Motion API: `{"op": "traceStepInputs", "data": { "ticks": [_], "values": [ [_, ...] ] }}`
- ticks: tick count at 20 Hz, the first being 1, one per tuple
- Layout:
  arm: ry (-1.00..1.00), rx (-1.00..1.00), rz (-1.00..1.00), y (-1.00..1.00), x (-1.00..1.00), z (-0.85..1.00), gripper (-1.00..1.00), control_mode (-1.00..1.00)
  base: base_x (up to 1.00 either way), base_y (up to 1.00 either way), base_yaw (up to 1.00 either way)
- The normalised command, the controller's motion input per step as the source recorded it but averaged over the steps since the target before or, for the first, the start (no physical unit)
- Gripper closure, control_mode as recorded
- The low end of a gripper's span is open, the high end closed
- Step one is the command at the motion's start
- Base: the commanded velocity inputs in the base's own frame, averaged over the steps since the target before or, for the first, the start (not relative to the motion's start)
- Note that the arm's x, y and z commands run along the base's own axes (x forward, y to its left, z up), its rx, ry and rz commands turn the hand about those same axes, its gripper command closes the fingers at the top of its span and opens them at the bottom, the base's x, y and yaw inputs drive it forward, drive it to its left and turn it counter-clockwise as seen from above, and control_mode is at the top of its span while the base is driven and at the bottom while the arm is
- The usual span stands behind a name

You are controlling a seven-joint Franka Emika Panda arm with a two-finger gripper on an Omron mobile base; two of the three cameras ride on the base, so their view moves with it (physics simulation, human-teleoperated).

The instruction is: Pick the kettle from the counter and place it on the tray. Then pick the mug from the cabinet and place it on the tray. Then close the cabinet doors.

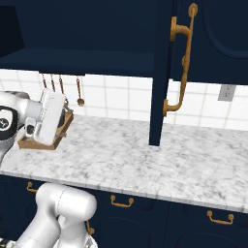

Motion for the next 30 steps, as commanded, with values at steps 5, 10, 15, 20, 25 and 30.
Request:
{"op": "traceStepInputs", "data": {
  "ticks": [5, 10, 15, 20, 25, 30],
  "values": [
    [-0.24, -0.01, -0.20, -0.53, -0.23, 0.15, -1.00, -1.00, 0.00, 0.00, 0.00],
    [-0.04, 0.00, 0.04, -0.65, -0.38, 0.12, -1.00, -1.00, 0.00, 0.00, 0.00],
    [-0.05, 0.00, 0.30, -0.62, -0.45, 0.06, -1.00, -1.00, 0.00, 0.00, 0.00],
    [-0.07, 0.00, 0.45, -0.57, -0.43, 0.15, -1.00, -1.00, 0.00, 0.00, 0.00],
    [0.00, -0.01, 0.06, -0.36, -0.29, 0.36, -1.00, -1.00, 0.00, 0.00, 0.00],
    [0.01, 0.00, -0.11, -0.32, -0.33, 0.15, -1.00, -1.00, 0.00, 0.00, 0.00]
  ]
}}
